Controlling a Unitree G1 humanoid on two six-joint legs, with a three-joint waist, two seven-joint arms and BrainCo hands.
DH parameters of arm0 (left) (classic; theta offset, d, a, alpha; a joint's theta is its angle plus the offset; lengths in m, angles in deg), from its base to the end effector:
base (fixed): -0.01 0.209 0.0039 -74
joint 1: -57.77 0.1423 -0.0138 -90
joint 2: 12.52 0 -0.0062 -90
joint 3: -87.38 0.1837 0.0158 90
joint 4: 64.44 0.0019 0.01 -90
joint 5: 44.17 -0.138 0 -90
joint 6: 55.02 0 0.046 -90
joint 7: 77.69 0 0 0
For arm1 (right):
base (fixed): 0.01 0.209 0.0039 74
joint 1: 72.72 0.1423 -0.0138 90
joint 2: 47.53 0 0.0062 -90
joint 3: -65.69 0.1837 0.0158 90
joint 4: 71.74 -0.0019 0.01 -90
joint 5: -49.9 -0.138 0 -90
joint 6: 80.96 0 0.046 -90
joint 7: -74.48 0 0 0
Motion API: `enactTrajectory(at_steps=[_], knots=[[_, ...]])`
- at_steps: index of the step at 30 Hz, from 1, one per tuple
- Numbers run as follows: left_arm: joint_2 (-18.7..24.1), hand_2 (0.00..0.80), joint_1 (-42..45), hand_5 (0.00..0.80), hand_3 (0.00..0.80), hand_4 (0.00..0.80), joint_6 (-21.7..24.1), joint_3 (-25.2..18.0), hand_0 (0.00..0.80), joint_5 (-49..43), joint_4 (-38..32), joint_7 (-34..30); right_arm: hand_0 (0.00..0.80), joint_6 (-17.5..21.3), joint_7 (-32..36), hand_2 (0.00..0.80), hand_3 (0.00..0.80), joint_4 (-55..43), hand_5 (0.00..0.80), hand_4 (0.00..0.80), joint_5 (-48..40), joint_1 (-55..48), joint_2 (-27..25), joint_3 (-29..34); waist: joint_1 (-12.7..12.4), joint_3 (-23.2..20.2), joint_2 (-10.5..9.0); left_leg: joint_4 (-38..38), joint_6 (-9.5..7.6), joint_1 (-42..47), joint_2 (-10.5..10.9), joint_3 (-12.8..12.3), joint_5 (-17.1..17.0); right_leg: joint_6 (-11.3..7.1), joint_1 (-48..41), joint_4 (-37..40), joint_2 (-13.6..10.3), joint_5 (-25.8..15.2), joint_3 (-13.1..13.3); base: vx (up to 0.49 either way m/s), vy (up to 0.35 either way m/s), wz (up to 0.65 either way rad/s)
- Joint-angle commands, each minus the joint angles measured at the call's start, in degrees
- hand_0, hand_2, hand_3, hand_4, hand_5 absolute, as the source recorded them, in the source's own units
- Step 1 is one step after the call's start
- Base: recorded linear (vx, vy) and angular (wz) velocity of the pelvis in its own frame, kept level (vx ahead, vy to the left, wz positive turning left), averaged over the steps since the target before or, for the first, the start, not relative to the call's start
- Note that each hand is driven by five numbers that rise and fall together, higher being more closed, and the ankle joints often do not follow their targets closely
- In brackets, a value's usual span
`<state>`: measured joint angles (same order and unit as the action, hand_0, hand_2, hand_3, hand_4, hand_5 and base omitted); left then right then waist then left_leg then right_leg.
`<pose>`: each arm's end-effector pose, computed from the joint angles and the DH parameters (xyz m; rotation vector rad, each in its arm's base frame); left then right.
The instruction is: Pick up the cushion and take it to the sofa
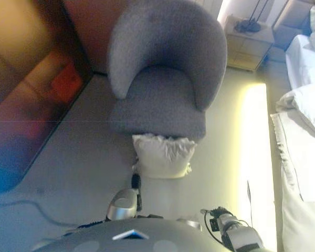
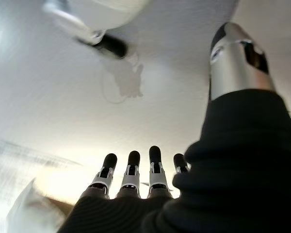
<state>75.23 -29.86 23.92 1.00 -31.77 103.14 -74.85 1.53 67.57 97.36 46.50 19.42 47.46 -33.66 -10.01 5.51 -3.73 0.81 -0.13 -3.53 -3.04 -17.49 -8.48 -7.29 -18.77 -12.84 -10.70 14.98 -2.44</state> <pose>0.0251 0.2318 -0.1213 0.0745 1.5632 0.3141 0.0527 -0.2123 -0.1234 -0.3191 1.4646 -0.1455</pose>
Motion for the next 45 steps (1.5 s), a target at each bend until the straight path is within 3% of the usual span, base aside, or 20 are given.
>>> enactTrajectory(at_steps=[1, 3, 4, 6, 8, 9, 13, 16, 19, 27, 30, 32, 35, 38, 40, 44, 45], knots=[[0.28, 0.0, -0.73, 0.0, 0.0, 0.0, -0.84, 2.17, 0.0, -0.34, -0.17, -1.08, 0.0, 1.2, -1.55, 0.0, 0.0, -3.04, 0.0, 0.0, 1.13, -0.18, -3.43, 1.27, 0.42, -2.49, 1.1, 2.3, -1.73, -8.45, -0.48, 2.09, 3.55, -4.4, -1.81, -15.51, -2.2, -17.18, -2.08, 0.452, 0.275, 0.0], [0.94, 0.0, -1.5, 0.0, 0.0, 0.0, -1.36, 2.78, 0.0, 0.03, -0.87, -1.31, 0.0, 1.88, -2.27, 0.0, 0.0, -4.05, 0.0, 0.0, -0.08, -0.03, -3.27, 1.17, 1.48, -2.2, 1.53, 1.25, -2.41, -5.59, 0.61, 2.5, 4.68, -3.97, 4.07, -20.19, -2.68, -19.82, -2.89, 0.396, 0.174, 0.2], [1.62, 0.0, -2.63, 0.0, 0.0, 0.0, -2.22, 3.69, 0.0, 0.48, -1.49, -1.34, 0.0, 2.04, -2.55, 0.0, 0.0, -4.84, 0.0, 0.0, -2.04, 0.42, -3.16, 0.57, 2.87, -1.49, 1.72, 0.47, -2.72, -3.25, 1.38, 3.1, 5.62, -3.26, 9.12, -19.91, -1.69, -18.32, -3.86, 0.34, 0.068, 0.22], [2.31, 0.0, -4.73, 0.0, 0.0, 0.0, -2.85, 4.7, 0.0, 1.3, -1.7, -1.67, 0.0, 1.83, -2.6, 0.0, 0.0, -5.59, 0.0, 0.0, -3.9, 1.37, -3.14, -0.05, 4.16, -0.33, 2.14, 0.12, -2.36, -1.53, 1.4, 3.2, 6.19, -2.09, 14.3, -14.71, -0.15, -14.56, -7.68, 0.277, -0.02, 0.21], [2.47, 0.0, -7.14, 0.0, 0.0, 0.0, -3.49, 5.49, 0.0, 3.31, -2.45, -0.74, 0.0, 1.85, -2.6, 0.0, 0.0, -6.41, 0.0, 0.0, -4.48, 2.36, -3.21, -0.7, 5.55, 1.22, 2.78, -1.09, -1.29, 1.68, 0.86, 3.59, 7.19, -1.23, 21.39, -9.88, -1.42, -15.27, -12.0, 0.124, -0.116, 0.2], [2.47, 0.0, -8.26, 0.0, 0.0, 0.0, -3.86, 5.84, 0.0, 4.34, -2.81, -0.16, 0.0, 2.05, -2.58, 0.0, 0.0, -6.88, 0.0, 0.0, -4.93, 2.7, -3.23, -1.12, 6.41, 2.17, 2.91, -1.82, -0.71, 2.86, 0.61, 4.09, 7.62, -1.16, 23.89, -8.44, -2.33, -15.71, -12.95, 0.04, -0.201, 0.14], [2.04, 0.0, -9.83, 0.0, 0.0, 0.0, -3.76, 6.9, 0.0, 6.32, -3.6, 0.97, 0.0, 2.9, -3.11, 0.0, 0.0, -9.2, 0.0, 0.0, -6.6, 2.9, -3.07, -1.89, 8.34, 4.51, 2.15, -2.28, 1.56, 3.67, -0.84, 3.88, 8.99, -2.57, 27.69, 0.58, -5.68, -20.47, -12.34, 0.055, -0.201, 0.38], [1.41, 0.0, -8.7, 0.0, 0.0, 0.0, -2.54, 6.68, 0.0, 7.08, -3.32, 1.92, 0.0, 3.03, -2.58, 0.0, 0.0, -9.29, 0.0, 0.0, -3.8, 2.29, -3.07, -1.56, 8.49, 4.52, 1.92, -1.98, 1.65, 3.94, -1.2, 4.25, 9.56, -3.04, 26.66, 3.11, -6.36, -20.94, -11.56, 0.138, -0.135, 0.46], [1.18, 0.0, -6.5, 0.0, 0.0, 0.0, -0.58, 5.09, 0.0, 6.44, -2.7, 3.68, 0.0, 3.31, -1.55, 0.0, 0.0, -8.24, 0.0, 0.0, -1.27, 1.12, -2.97, -1.39, 7.53, 4.02, 1.7, -0.22, 1.9, 3.96, -2.11, 4.94, 9.8, -2.85, 22.99, 5.71, -5.63, -18.29, -12.72, 0.182, -0.18, -0.05], [1.13, 0.0, -9.35, 0.0, 0.0, 0.0, 4.53, 4.14, 0.0, 8.5, -2.89, 6.68, 0.0, 1.07, -1.5, 0.0, 0.0, -7.78, 0.0, 0.0, -3.65, 5.0, -3.78, -3.93, 5.22, 6.33, 1.1, 3.97, 5.55, -2.68, -6.29, 8.75, 8.04, -0.72, 22.8, 8.25, -2.19, -15.59, -13.42, -0.092, -0.172, 0.12], [0.25, 0.0, -12.48, 0.0, 0.0, 0.0, 6.16, 5.14, 0.0, 8.79, -5.1, 7.45, 0.0, 1.85, -4.43, 0.0, 0.0, -8.32, 0.0, 0.0, -7.47, 6.77, -5.31, -4.63, 6.3, 9.88, 2.06, 8.27, 8.0, -7.59, -10.28, 5.06, 6.68, 0.41, 25.1, 7.27, -2.49, -14.86, -15.0, -0.278, 0.006, 0.42], [-0.17, 0.0, -13.16, 0.0, 0.0, 0.0, 7.59, 6.43, 0.0, 8.16, -5.54, 7.66, 0.0, 2.43, -6.22, 0.0, 0.0, -8.44, 0.0, 0.0, -9.07, 8.66, -6.17, -4.1, 6.51, 11.32, 3.37, 6.79, 8.64, -8.94, -11.54, 6.29, 4.95, 0.3, 27.17, 6.21, -2.94, -14.68, -15.16, -0.132, 0.182, 0.61], [-0.24, 0.0, -14.8, 0.0, 0.0, 0.0, 9.42, 7.89, 0.0, 6.6, -5.8, 8.45, 0.0, 3.66, -8.8, 0.0, 0.0, -8.84, 0.0, 0.0, -10.52, 11.77, -6.67, -4.19, 6.61, 13.55, 4.43, 6.03, 8.53, -12.36, -11.3, 8.65, 4.25, -0.17, 30.86, 4.39, -3.87, -14.15, -12.9, -0.073, 0.206, 0.14], [0.55, 0.0, -18.42, 0.0, 0.0, 0.0, 10.01, 10.33, 0.0, 3.91, -7.04, 10.45, 0.0, 4.36, -12.52, 0.0, 0.0, -9.89, 0.0, 0.0, -12.51, 15.07, -6.76, -4.36, 7.53, 16.51, 5.01, 7.52, 8.29, -17.26, -10.87, 7.87, 4.11, -1.78, 37.85, -0.03, -5.99, -14.63, -11.3, -0.132, 0.165, 0.03], [1.32, 0.0, -22.1, 0.0, 0.0, 0.0, 9.92, 13.37, 0.0, 2.42, -9.56, 12.65, 0.0, 5.23, -15.44, 0.0, 0.0, -11.29, 0.0, 0.0, -12.07, 18.9, -7.53, -4.93, 8.42, 19.77, 5.58, 9.75, 7.85, -21.15, -9.49, 6.91, 4.83, -3.15, 42.51, -1.12, -8.28, -16.45, -10.58, -0.161, 0.178, 0.03], [1.76, 0.0, -26.49, 0.0, 0.0, 0.0, 10.42, 16.45, 0.0, 4.14, -12.43, 15.65, 0.0, 6.23, -20.14, 0.0, 0.0, -14.03, 0.0, 0.0, -10.91, 24.54, -8.5, -5.73, 9.63, 24.28, 6.81, 9.55, 7.42, -24.69, -7.43, 4.91, 5.24, -4.52, 47.28, 0.5, -10.62, -20.22, -10.6, -0.124, 0.104, -0.22], [-0.09, 0.0, -27.02, 0.0, 0.0, 0.0, 12.22, 18.47, 0.0, 3.51, -11.59, 18.9, 0.0, 7.04, -21.24, 0.0, 0.0, -14.96, 0.0, 0.0, -11.77, 24.62, -7.93, -5.73, 9.24, 24.29, 6.34, 10.24, 7.33, -26.48, -6.99, 4.78, 5.84, -4.48, 48.71, 0.41, -11.17, -20.52, -11.31, -0.138, -0.048, -0.35]])
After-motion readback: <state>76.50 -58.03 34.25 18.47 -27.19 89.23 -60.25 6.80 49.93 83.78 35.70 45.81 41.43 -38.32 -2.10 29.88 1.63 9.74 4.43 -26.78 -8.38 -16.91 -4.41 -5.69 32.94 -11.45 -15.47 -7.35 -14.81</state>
